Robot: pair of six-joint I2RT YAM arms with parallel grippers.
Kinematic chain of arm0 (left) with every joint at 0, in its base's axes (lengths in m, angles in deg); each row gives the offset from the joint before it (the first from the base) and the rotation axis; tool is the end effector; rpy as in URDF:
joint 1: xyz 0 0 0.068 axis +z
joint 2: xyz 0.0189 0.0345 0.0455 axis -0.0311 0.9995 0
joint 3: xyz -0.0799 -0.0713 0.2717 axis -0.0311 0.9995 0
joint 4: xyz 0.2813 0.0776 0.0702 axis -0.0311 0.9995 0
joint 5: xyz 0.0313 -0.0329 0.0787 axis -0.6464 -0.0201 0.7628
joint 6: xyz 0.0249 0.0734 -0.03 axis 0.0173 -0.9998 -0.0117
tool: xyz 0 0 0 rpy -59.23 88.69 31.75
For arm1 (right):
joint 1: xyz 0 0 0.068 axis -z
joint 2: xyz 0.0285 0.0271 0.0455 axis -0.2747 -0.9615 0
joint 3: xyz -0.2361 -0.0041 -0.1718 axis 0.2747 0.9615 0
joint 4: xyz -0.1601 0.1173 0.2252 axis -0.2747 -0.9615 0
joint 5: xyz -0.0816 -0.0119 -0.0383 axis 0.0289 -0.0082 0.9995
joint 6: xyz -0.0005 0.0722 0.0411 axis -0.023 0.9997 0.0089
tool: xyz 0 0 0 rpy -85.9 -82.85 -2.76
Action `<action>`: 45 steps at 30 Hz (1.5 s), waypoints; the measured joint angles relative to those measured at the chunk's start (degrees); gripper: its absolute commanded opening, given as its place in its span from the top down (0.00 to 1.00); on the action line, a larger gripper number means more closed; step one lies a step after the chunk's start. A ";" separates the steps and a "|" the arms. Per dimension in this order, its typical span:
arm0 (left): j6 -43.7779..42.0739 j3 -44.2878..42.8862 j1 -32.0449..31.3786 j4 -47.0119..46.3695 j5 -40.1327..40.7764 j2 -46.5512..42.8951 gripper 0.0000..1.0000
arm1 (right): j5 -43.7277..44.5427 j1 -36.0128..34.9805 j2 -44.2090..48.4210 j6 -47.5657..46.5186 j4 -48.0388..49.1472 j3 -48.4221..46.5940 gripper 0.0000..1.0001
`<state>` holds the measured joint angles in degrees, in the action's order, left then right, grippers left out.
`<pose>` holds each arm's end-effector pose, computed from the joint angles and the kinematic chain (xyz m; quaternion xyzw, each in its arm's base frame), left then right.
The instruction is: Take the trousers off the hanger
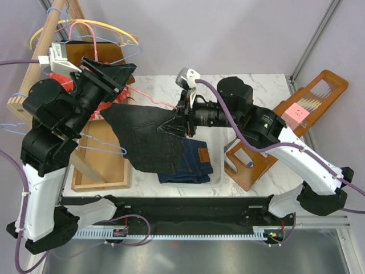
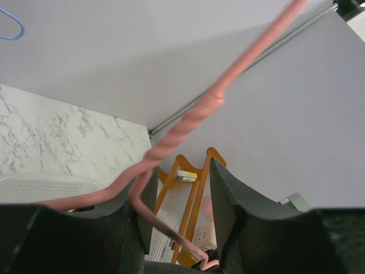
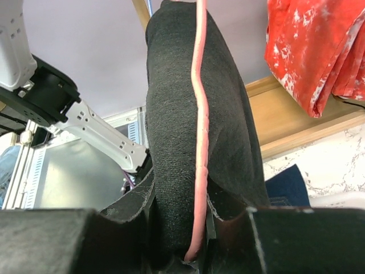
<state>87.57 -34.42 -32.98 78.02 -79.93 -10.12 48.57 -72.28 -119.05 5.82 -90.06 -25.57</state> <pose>0.1676 -0.0881 0.6328 -0.1572 0.6455 -0.4371 0.6062 0.1721 0.3121 0.5538 -0.4070 0.6134 0.4953 0.4614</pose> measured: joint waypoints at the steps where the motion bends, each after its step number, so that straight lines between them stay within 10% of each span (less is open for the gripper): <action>1: 0.17 0.00 0.00 -0.33 -0.35 0.39 0.72 | 0.33 -0.26 0.11 -0.22 -0.04 0.37 1.00; 6: 2.14 0.90 0.00 -2.71 -2.47 1.03 0.98 | 1.84 -0.61 1.20 -0.79 -0.11 2.71 0.95; 9: 3.41 1.11 -0.07 -4.50 -4.76 1.01 0.98 | 2.43 -0.66 1.92 -0.37 1.07 4.50 0.49; 15: 4.55 2.97 -0.04 -4.68 -6.71 0.61 0.98 | 4.39 -0.83 6.01 4.63 2.54 8.02 0.13; 25: 8.39 3.58 0.00 -4.39 -10.99 -0.42 0.98 | 5.68 -0.92 23.26 4.26 3.10 20.70 0.29; 45: 15.32 5.07 0.00 -4.37 -18.27 -1.70 0.98 | 7.72 -1.66 21.31 -5.62 5.20 26.40 0.30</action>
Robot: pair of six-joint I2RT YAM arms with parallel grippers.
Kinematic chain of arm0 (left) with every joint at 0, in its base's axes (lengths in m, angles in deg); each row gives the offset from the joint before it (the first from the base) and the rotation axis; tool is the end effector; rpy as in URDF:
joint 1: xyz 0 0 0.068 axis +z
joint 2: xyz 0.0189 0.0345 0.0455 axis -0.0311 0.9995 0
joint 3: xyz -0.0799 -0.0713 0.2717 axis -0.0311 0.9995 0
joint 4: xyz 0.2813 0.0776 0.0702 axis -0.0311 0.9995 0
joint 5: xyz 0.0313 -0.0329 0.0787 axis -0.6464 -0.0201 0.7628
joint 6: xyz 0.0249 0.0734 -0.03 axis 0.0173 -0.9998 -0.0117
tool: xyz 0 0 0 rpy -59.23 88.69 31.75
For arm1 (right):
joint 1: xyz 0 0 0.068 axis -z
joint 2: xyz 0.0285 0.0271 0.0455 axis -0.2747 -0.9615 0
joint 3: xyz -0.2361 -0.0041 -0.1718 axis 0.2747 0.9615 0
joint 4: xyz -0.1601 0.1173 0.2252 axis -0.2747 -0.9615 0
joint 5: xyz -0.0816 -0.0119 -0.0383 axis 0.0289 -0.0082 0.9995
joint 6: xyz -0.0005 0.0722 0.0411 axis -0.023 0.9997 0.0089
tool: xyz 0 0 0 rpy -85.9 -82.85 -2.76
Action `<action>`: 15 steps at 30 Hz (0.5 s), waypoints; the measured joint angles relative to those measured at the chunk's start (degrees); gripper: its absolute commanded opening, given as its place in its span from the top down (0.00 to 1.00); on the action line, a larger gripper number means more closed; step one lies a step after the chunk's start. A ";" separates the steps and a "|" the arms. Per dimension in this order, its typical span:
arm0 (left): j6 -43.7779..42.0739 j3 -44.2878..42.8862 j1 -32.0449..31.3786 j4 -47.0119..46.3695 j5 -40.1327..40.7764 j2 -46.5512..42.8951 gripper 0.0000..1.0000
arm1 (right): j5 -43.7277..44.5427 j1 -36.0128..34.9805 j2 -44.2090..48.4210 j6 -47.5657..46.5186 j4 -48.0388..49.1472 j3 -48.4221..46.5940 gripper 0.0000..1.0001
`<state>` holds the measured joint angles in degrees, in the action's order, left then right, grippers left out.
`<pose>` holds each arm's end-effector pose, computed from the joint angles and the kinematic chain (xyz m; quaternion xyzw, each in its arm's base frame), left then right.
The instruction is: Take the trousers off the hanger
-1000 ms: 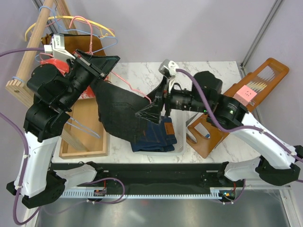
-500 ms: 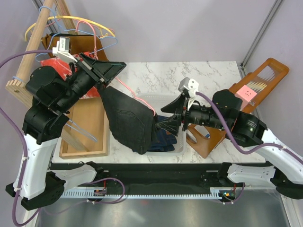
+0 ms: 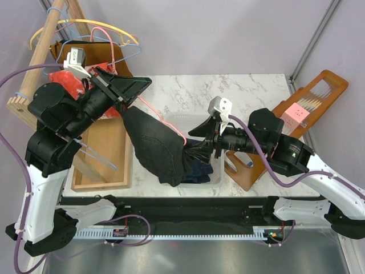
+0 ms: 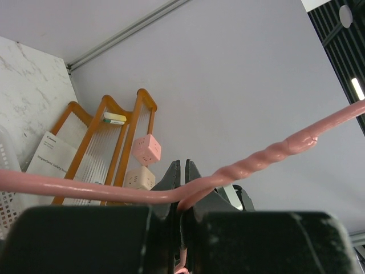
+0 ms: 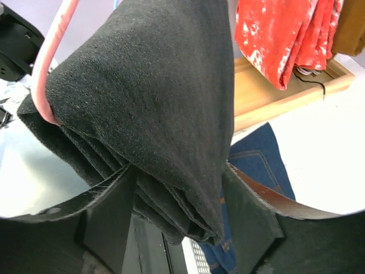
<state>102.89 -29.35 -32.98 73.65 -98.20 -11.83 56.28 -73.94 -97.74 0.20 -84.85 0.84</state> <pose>0.1612 -0.1111 0.6220 -0.1252 0.6458 -0.5894 0.4689 0.1276 0.2429 0.4981 -0.4087 0.6132 0.4420 0.5114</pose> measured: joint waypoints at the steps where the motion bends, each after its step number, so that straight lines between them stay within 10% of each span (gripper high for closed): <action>1: 0.11 0.00 0.00 0.00 -0.04 -0.04 0.98 | -0.33 -0.11 0.04 0.00 0.46 0.24 0.30; 11: 0.96 1.07 0.00 -0.09 -0.48 -0.09 0.98 | 0.70 -1.16 -0.26 1.57 8.76 4.79 0.43; 15: 1.51 3.02 0.00 -0.72 -0.46 -1.11 0.98 | 2.27 -1.31 -0.70 3.32 15.93 8.02 0.71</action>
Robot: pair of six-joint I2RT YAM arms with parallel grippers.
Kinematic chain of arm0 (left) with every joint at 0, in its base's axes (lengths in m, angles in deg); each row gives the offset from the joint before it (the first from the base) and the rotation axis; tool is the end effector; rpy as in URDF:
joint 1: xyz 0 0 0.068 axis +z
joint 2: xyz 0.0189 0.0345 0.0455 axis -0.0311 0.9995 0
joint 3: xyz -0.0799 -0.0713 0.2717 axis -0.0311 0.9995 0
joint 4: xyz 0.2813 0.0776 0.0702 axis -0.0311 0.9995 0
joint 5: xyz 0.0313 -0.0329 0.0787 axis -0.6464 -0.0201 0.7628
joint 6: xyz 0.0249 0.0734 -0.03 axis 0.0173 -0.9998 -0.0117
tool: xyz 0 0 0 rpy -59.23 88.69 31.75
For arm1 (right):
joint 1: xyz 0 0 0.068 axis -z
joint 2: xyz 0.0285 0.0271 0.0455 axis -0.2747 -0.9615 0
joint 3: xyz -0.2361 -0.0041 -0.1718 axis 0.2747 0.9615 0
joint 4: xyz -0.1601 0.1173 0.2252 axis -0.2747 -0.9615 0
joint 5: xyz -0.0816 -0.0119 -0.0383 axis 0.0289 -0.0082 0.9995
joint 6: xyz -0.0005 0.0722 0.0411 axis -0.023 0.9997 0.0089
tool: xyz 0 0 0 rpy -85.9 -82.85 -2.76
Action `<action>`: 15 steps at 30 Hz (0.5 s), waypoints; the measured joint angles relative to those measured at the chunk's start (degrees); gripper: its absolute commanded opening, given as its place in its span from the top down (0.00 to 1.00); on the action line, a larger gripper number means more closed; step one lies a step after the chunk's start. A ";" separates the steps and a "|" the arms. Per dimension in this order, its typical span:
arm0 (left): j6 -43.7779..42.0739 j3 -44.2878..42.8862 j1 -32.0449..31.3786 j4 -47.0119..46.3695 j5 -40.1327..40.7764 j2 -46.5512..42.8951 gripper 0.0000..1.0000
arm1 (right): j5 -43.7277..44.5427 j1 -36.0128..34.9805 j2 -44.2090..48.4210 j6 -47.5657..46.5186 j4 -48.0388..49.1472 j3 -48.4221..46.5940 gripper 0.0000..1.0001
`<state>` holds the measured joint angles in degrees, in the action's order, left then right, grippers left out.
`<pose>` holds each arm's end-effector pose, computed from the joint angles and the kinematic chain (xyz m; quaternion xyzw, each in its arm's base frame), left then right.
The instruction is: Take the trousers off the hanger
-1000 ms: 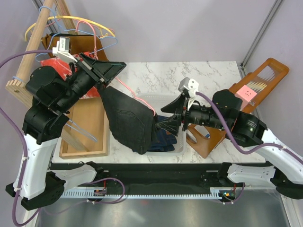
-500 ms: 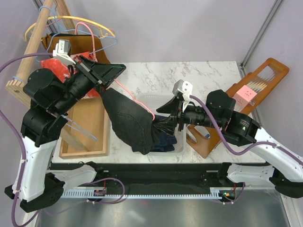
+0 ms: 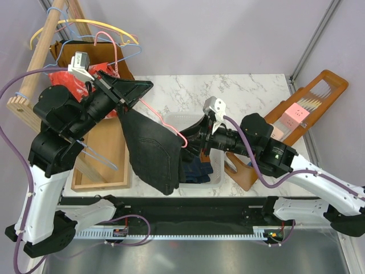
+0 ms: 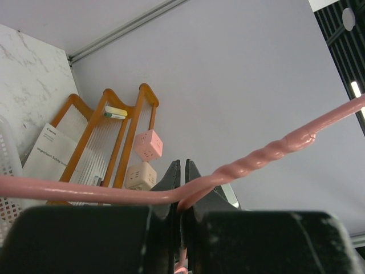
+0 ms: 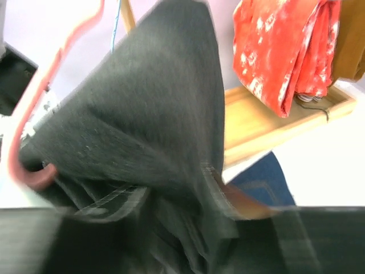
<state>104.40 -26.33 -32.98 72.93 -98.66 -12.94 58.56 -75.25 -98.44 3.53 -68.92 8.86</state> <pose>0.1637 -0.1134 0.6106 -0.1336 0.6521 -0.5924 0.4539 0.1367 0.2652 0.4782 -0.3731 0.5860 0.4720 0.5428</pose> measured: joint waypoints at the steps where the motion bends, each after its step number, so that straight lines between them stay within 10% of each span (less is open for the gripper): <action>1: 0.17 0.68 0.00 -0.28 0.02 -0.35 0.98 | 0.35 -0.09 -0.33 0.20 0.96 0.09 0.79; 4: 0.90 2.58 0.00 -0.61 0.11 -1.44 0.98 | 2.58 -0.24 -1.64 0.70 3.98 0.07 1.00; 15: 1.38 5.73 0.00 -2.40 0.72 -3.93 0.98 | 14.10 -0.50 0.50 3.30 4.04 -3.26 1.00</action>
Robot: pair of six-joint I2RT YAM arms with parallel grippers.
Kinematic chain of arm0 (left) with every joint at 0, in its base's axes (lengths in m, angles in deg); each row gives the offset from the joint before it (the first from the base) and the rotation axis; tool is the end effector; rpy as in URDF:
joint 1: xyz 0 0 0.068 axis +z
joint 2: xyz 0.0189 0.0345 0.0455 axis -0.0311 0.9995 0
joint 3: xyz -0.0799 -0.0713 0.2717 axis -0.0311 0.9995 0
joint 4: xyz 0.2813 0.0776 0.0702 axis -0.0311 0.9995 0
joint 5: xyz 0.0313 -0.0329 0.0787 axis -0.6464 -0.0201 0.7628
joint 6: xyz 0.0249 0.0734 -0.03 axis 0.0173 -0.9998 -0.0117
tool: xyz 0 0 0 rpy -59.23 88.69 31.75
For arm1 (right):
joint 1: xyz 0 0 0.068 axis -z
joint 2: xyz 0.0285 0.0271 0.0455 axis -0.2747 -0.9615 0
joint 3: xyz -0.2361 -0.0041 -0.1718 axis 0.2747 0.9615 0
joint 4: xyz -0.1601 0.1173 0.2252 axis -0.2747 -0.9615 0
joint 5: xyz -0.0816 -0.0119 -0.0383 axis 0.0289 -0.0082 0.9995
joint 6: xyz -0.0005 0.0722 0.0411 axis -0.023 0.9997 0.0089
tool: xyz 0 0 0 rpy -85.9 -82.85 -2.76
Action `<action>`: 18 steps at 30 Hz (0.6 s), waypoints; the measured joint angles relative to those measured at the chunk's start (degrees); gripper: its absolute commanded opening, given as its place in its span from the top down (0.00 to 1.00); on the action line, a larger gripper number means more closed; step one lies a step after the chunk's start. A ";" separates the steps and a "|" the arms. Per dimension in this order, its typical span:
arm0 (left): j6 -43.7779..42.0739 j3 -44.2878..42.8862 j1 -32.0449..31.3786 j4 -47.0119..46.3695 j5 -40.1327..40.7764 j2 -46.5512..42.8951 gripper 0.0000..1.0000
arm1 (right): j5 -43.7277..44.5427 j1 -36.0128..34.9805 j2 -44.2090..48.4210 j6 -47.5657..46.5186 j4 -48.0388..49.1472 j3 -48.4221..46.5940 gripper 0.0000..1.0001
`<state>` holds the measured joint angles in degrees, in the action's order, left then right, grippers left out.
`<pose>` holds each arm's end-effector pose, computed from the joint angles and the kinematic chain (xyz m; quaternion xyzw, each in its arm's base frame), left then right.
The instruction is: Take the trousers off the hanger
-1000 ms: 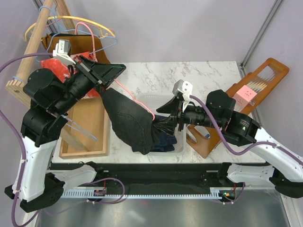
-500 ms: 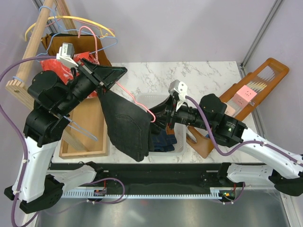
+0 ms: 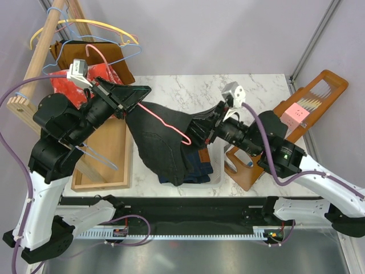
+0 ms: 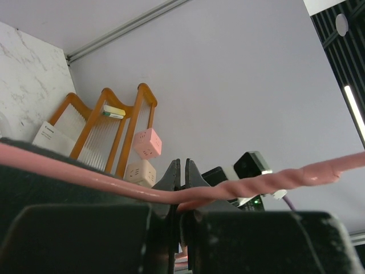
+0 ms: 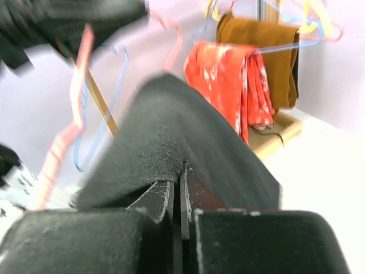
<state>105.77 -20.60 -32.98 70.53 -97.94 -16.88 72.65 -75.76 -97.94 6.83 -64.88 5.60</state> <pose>0.1562 -0.1077 0.5963 -0.1445 0.6456 -0.5978 0.4527 0.1446 0.2490 0.5144 -0.2598 0.5890 0.4509 0.6183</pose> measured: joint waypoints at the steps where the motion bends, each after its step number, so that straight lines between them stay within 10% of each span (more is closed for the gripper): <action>1: 0.00 0.33 0.00 -0.15 0.00 -0.22 0.98 | 0.63 0.00 0.09 0.85 -0.07 -1.18 1.00; 18: 1.97 4.46 0.37 -8.94 2.93 -4.98 0.98 | 8.79 -0.37 -12.09 4.68 -6.88 -28.52 1.00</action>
<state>107.74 -16.14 -32.61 61.59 -95.01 -21.86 81.44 -76.13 -110.02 11.50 -71.76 -22.92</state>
